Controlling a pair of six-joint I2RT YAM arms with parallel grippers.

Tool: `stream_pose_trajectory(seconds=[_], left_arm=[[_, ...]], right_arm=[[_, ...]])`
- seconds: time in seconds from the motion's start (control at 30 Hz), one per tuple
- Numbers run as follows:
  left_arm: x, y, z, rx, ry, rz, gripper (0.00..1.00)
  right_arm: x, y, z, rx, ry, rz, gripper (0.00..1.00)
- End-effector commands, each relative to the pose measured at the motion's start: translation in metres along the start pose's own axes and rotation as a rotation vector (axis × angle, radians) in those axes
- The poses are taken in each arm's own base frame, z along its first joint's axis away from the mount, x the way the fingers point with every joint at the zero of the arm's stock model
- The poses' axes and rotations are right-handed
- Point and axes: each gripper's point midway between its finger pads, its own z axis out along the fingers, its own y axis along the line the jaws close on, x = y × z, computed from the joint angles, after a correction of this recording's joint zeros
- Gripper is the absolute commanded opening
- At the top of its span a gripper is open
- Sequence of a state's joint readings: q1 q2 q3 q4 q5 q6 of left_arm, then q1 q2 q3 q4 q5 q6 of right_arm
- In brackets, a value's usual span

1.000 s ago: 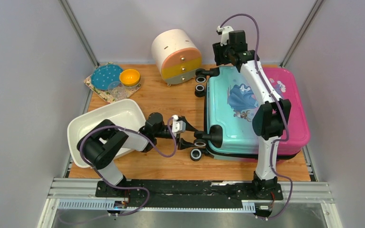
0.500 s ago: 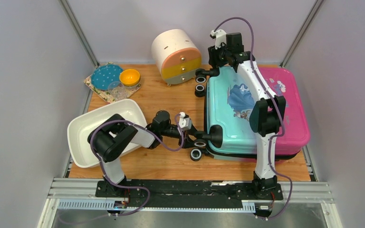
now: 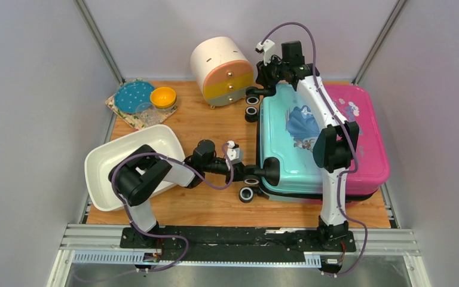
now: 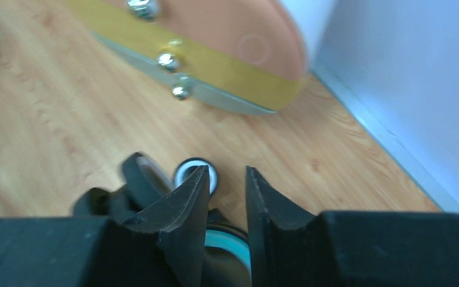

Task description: Open, take out, and arrange the luggage

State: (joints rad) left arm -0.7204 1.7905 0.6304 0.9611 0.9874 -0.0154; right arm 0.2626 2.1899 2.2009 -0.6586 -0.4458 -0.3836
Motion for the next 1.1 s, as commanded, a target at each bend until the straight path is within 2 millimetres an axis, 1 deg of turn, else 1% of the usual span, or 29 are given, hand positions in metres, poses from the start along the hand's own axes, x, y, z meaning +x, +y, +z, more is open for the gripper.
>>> stream_pose_trajectory(seconds=[0.0, 0.03, 0.07, 0.13, 0.2, 0.23, 0.33, 0.37, 0.4, 0.43, 0.47, 0.5, 0.53, 0.57, 0.6, 0.63, 0.67, 0.73, 0.77, 0.83, 0.87, 0.93, 0.97, 1.03, 1.07], left_arm=[[-0.009, 0.017, -0.018, -0.176, 0.008, 0.171, 0.0], [-0.007, 0.022, -0.021, -0.203, 0.025, 0.231, 0.0], [-0.003, 0.03, -0.026, -0.258, 0.05, 0.243, 0.0], [-0.002, 0.037, -0.034, -0.305, 0.069, 0.3, 0.0], [-0.001, 0.037, -0.038, -0.317, 0.075, 0.321, 0.0], [-0.002, 0.037, -0.039, -0.314, 0.079, 0.345, 0.0], [-0.001, 0.031, -0.039, -0.293, 0.076, 0.359, 0.0], [-0.001, 0.031, -0.039, -0.295, 0.079, 0.358, 0.0], [0.0, 0.031, -0.039, -0.297, 0.08, 0.355, 0.0], [0.001, 0.031, -0.04, -0.296, 0.083, 0.359, 0.0], [0.001, 0.031, -0.039, -0.291, 0.084, 0.361, 0.0], [0.001, 0.031, -0.04, -0.294, 0.084, 0.365, 0.0], [0.001, 0.03, -0.04, -0.291, 0.084, 0.364, 0.0], [0.002, 0.03, -0.04, -0.291, 0.085, 0.365, 0.0], [0.002, 0.03, -0.04, -0.289, 0.085, 0.367, 0.0], [0.002, 0.03, -0.04, -0.289, 0.086, 0.366, 0.0], [0.002, 0.03, -0.04, -0.289, 0.087, 0.368, 0.0], [0.003, 0.03, -0.039, -0.285, 0.088, 0.367, 0.0], [0.003, 0.031, -0.039, -0.287, 0.087, 0.368, 0.0], [0.003, 0.03, -0.039, -0.285, 0.088, 0.367, 0.0], [0.003, 0.029, -0.039, -0.282, 0.087, 0.366, 0.0], [0.003, 0.03, -0.039, -0.284, 0.087, 0.368, 0.0], [0.004, 0.029, -0.039, -0.28, 0.089, 0.365, 0.0], [0.005, 0.028, -0.039, -0.279, 0.09, 0.365, 0.0], [0.004, 0.027, -0.039, -0.277, 0.089, 0.366, 0.0]], right_arm=[[0.096, 0.1, -0.006, -0.333, 0.354, 0.068, 0.3], [0.101, 0.108, -0.006, -0.355, 0.374, 0.065, 0.29], [0.106, 0.116, -0.01, -0.379, 0.395, 0.07, 0.28], [0.112, 0.13, -0.012, -0.42, 0.424, 0.06, 0.27], [0.119, 0.137, -0.016, -0.432, 0.46, 0.064, 0.26], [0.118, 0.141, -0.017, -0.428, 0.469, 0.068, 0.26], [0.109, 0.138, -0.019, -0.401, 0.457, 0.052, 0.26], [0.103, 0.128, -0.016, -0.331, 0.454, 0.043, 0.27], [0.087, 0.119, -0.017, -0.284, 0.418, 0.029, 0.29], [0.079, 0.111, -0.017, -0.246, 0.401, 0.014, 0.32], [0.069, 0.094, -0.016, -0.149, 0.383, 0.003, 0.36], [0.047, 0.081, -0.019, -0.086, 0.333, -0.014, 0.39], [0.038, 0.072, -0.021, -0.038, 0.315, -0.017, 0.51], [0.027, 0.06, -0.024, 0.025, 0.295, -0.025, 0.58], [0.013, 0.053, -0.028, 0.063, 0.264, -0.019, 0.63], [0.009, 0.049, -0.028, 0.086, 0.256, -0.023, 0.69], [0.007, 0.041, -0.03, 0.128, 0.26, -0.026, 0.71], [0.004, 0.034, -0.033, 0.162, 0.253, -0.025, 0.73], [0.001, 0.036, -0.033, 0.146, 0.236, -0.029, 0.74], [-0.003, 0.031, -0.036, 0.161, 0.211, -0.011, 0.74], [-0.017, 0.029, -0.04, 0.158, 0.157, -0.01, 0.74], [-0.034, 0.019, -0.047, 0.211, 0.094, 0.003, 0.73], [-0.049, 0.006, -0.052, 0.282, 0.042, -0.015, 0.73], [-0.061, -0.009, -0.054, 0.356, 0.008, -0.05, 0.72], [-0.07, -0.024, -0.061, 0.437, -0.013, -0.064, 0.72]])
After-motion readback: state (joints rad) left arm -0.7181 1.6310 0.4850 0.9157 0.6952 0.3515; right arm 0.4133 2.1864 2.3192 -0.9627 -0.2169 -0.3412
